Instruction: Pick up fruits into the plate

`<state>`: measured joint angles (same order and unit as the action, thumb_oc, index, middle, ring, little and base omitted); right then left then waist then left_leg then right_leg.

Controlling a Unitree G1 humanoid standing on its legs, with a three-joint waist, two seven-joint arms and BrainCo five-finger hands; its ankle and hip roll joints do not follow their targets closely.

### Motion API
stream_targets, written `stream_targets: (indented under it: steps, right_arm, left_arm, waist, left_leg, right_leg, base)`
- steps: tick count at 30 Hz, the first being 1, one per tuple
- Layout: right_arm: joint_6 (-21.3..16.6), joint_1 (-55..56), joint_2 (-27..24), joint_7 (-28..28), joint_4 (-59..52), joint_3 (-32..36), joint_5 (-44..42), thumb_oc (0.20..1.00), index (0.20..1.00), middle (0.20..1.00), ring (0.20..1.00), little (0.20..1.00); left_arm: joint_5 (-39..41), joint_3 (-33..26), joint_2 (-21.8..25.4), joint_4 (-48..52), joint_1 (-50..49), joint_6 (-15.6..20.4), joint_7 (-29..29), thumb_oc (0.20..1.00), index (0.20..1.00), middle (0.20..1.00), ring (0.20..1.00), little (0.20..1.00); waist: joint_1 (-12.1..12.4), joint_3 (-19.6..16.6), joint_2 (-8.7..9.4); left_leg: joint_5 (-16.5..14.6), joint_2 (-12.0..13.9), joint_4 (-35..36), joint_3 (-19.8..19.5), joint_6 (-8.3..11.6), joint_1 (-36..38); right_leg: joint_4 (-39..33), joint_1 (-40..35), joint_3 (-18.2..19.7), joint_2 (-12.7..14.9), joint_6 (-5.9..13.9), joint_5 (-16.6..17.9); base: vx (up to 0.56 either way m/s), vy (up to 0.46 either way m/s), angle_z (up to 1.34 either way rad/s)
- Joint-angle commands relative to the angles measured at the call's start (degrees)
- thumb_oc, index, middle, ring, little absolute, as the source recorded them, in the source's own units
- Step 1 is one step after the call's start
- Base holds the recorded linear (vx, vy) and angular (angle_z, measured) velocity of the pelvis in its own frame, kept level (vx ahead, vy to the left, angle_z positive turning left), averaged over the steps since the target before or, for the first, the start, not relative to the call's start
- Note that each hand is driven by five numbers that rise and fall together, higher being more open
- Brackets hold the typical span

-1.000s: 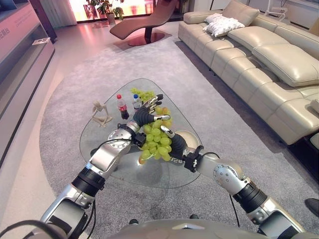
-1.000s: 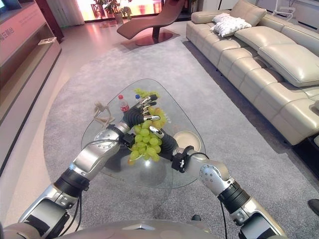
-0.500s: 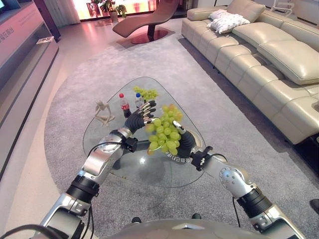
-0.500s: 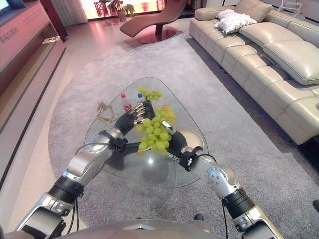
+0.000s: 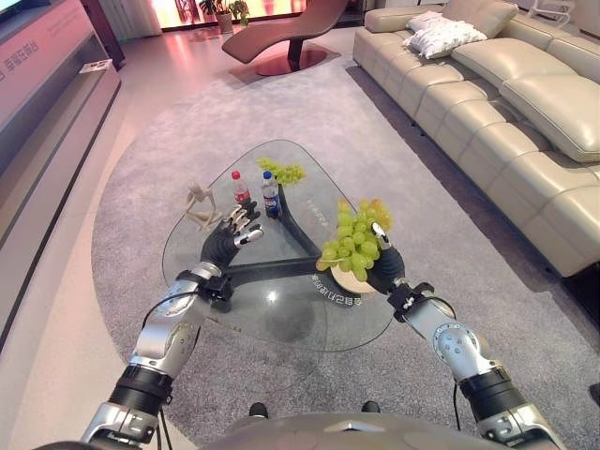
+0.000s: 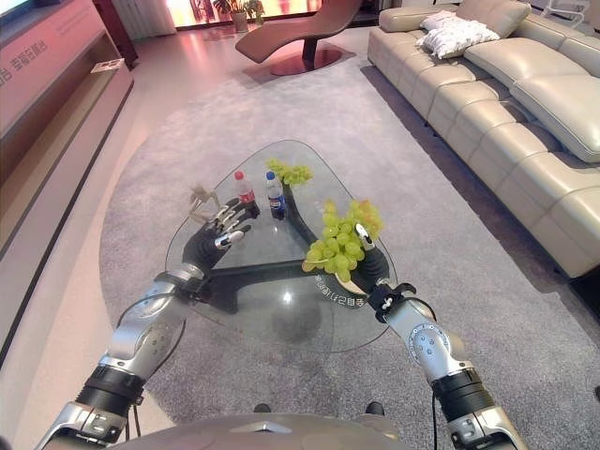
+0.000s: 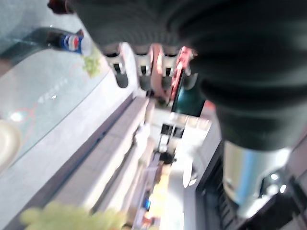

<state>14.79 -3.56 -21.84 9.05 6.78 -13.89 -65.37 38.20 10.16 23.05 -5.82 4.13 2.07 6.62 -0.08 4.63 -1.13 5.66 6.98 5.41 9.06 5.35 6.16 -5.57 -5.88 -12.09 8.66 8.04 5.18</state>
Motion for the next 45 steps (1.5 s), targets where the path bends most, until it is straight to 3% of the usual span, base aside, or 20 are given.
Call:
stream_targets:
  steps: [1,3,7,9,14,18,23,30,32,45]
  right_arm:
    - [-5.37,-4.77,1.76,1.15,-2.18,4.18,1.50,0.200,0.200,0.200,0.200,0.200]
    - [-6.95,-6.31,1.32,1.29,0.18,4.37,2.49,0.200,0.200,0.200,0.200,0.200]
    - [-14.00,-13.11,0.20,2.82,5.20,4.81,2.12,0.200,0.200,0.200,0.200,0.200]
    - [-15.23,-14.88,0.03,3.51,6.58,5.15,1.52,0.200,0.200,0.200,0.200,0.200]
    - [-18.75,-24.67,-3.42,14.59,14.29,7.96,-4.35,0.200,0.200,0.200,0.200,0.200]
    - [-20.70,-29.36,-5.12,20.26,18.57,9.77,-8.05,0.200,0.200,0.200,0.200,0.200]
    - [-22.25,-33.22,-7.45,25.02,23.97,11.37,-11.34,0.200,0.200,0.200,0.200,0.200]
    - [-24.65,-36.65,-11.14,23.81,28.39,12.24,-9.21,0.200,0.200,0.200,0.200,0.200]
    - [-25.22,-38.00,-12.81,20.87,30.79,12.28,-6.59,0.200,0.200,0.200,0.200,0.200]
    - [-27.84,-46.71,-22.38,3.48,47.55,12.44,5.08,0.200,0.200,0.200,0.200,0.200]
  left_arm:
    - [-1.42,-1.94,1.20,-3.52,2.03,4.54,-2.00,1.000,1.000,1.000,1.000,1.000]
    - [-2.18,-1.48,0.99,-6.32,2.17,5.40,-2.98,1.000,1.000,1.000,1.000,1.000]
    - [-2.33,-0.58,0.55,-13.56,4.09,7.15,-5.56,1.000,1.000,1.000,1.000,1.000]
    - [-2.57,-0.32,0.47,-15.45,4.45,7.86,-6.06,1.000,1.000,1.000,1.000,1.000]
    - [-1.90,1.05,0.12,-25.72,5.57,9.76,-6.68,1.000,1.000,1.000,1.000,1.000]
    - [-1.35,1.66,-0.73,-31.80,4.59,12.01,-6.36,1.000,1.000,1.000,1.000,1.000]
    - [0.59,1.68,-1.54,-33.42,1.29,15.67,-5.32,1.000,1.000,1.000,1.000,1.000]
    - [0.18,3.81,-2.78,-31.35,-1.87,18.24,-4.18,1.000,1.000,1.000,1.000,1.000]
    - [0.84,4.84,-2.48,-29.67,-1.86,18.03,-4.53,1.000,1.000,1.000,1.000,1.000]
    - [0.31,7.96,-0.34,-28.85,-1.25,17.19,-6.58,1.000,1.000,1.000,1.000,1.000]
  waist:
    - [0.76,3.11,2.14]
    - [1.19,4.19,2.13]
    - [2.32,8.66,1.95]
    - [2.66,9.98,1.80]
    - [4.09,18.70,-0.57]
    - [4.88,23.44,-2.28]
    - [6.46,25.16,-4.69]
    - [7.51,25.16,-8.44]
    - [7.58,25.16,-9.36]
    - [8.95,25.16,-10.16]
  left_leg:
    - [-7.08,-0.45,-1.88,-0.40,-0.70,-0.12]
    - [-7.20,-0.74,-2.36,-1.00,-0.81,-1.48]
    - [-7.19,-1.76,-3.46,-2.98,-1.15,-5.54]
    - [-7.24,-2.23,-3.84,-3.55,-1.30,-6.69]
    - [-6.52,-4.65,-8.25,-5.25,-1.56,-15.35]
    - [-5.86,-6.18,-11.26,-5.75,-1.81,-20.59]
    - [-5.48,-8.68,-14.02,-6.27,-2.55,-27.72]
    - [-6.18,-11.02,-18.65,-6.30,-3.29,-36.10]
    - [-6.12,-11.44,-19.82,-6.39,-3.35,-38.39]
    - [-5.60,-10.97,-21.15,-6.45,-4.12,-43.76]
  right_leg:
    - [4.00,-1.15,-2.58,0.70,-0.93,-6.59]
    - [4.60,0.08,-2.56,0.67,-1.08,-6.83]
    - [5.99,3.66,-2.25,0.49,-1.53,-7.23]
    - [6.38,4.62,-2.11,0.38,-1.68,-7.34]
    - [10.46,12.08,-1.97,0.21,-2.66,-7.55]
    - [13.94,17.56,-2.40,0.45,-2.82,-7.44]
    - [19.09,25.72,-3.86,1.39,-2.78,-8.08]
    - [26.41,36.22,-3.92,3.25,-3.62,-10.00]
    - [27.60,38.72,-3.60,3.36,-3.87,-10.08]
    - [30.12,44.68,-3.40,2.83,-4.24,-9.76]
  base:
    - [-0.03,0.003,0.05]
    - [-0.09,0.001,0.16]
    - [-0.17,-0.009,0.08]
    - [-0.15,-0.008,0.04]
    - [-0.22,0.032,0.06]
    - [-0.12,0.017,0.13]
    - [-0.08,0.015,0.03]
    - [0.02,0.071,0.19]
    - [0.03,0.049,0.08]
    - [0.03,-0.010,0.02]
